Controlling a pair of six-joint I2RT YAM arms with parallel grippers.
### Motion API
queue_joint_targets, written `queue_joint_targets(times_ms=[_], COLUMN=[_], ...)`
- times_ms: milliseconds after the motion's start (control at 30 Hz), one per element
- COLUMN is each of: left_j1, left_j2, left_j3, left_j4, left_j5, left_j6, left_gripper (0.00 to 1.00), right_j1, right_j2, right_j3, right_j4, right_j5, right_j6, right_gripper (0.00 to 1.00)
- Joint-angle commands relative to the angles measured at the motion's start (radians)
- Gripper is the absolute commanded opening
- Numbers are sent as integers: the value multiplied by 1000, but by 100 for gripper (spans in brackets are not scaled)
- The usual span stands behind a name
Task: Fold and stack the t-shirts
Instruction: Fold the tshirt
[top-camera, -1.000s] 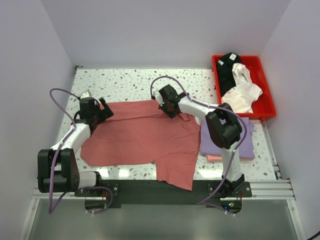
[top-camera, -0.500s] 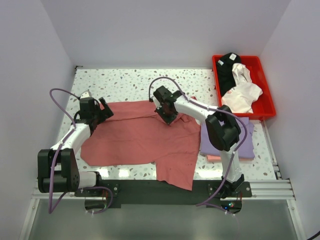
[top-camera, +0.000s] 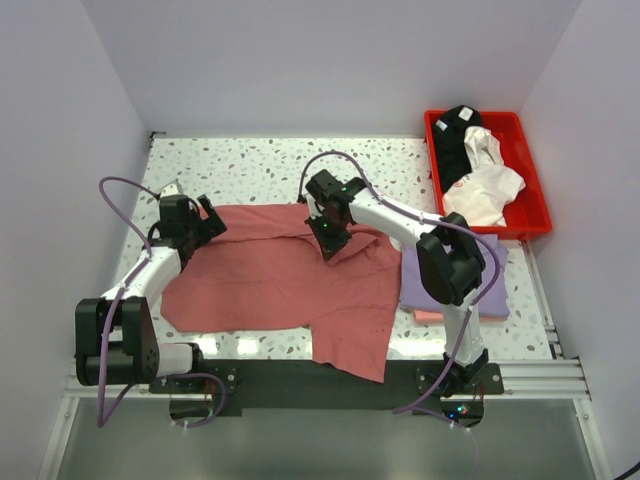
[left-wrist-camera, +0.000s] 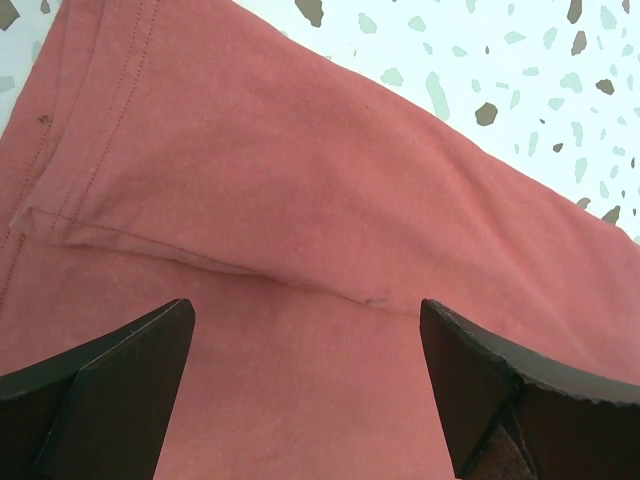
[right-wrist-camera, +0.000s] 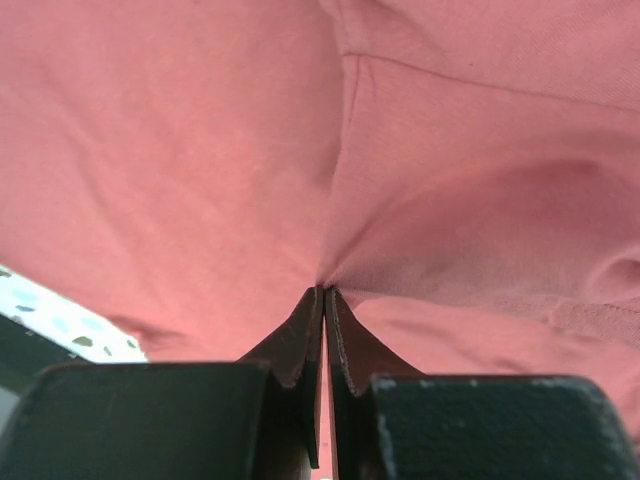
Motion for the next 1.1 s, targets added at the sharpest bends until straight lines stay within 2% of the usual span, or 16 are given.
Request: queue_joint_targets(times_ms=[0,100,133,167,233,267,333,367,400,533,633,800,900,967,1033,1067], left_j1=[-1,-2,-1,-1,-1,-3,-1,-1,-3,-1,-1,-2,-3,-3,0,-1], left_j2=[-6,-9,-11,-9,-15,-14,-14,-14,-15,-12,4,78,145,184,239,254], left_j3=[9,7,7,7,4,4,6,6,7,15,33,55,76,105,137,148], left_j4=[24,23,21,20,23,23,23,23,23,33,46,78,128,130,127,122], left_j5=[-17,-17,-17,-15,-14,-12,-11,-11,-9,5,25,51,54,48,43,37], left_j6=[16,15,15,16,16,16,18,18,18,15,13,7,-3,-11,-14,-14], left_gripper=[100,100,100,100,100,100,100,100,100,100,100,100,100,100,100,100], right_j1=[8,8,8,8,8,9,8,6,6,-49,-104,-150,-159,-175,-184,-185], right_j2=[-5,20,24,29,26,18,-23,-37,-52,-144,-232,-365,-327,-283,-221,-207], right_j3=[40,40,45,48,53,54,48,47,45,-22,-169,-387,-409,-362,-317,-308], right_j4=[-19,25,35,39,50,50,65,64,68,105,145,291,306,297,294,295], right_j5=[-83,-102,-112,-109,-83,-53,-34,5,28,73,76,-16,45,110,180,209], right_j6=[87,145,155,164,169,164,155,143,141,150,100,-342,-460,-466,-465,-469], right_gripper=[6,9,16,42,55,71,77,93,99,99,99,97,91,83,67,66])
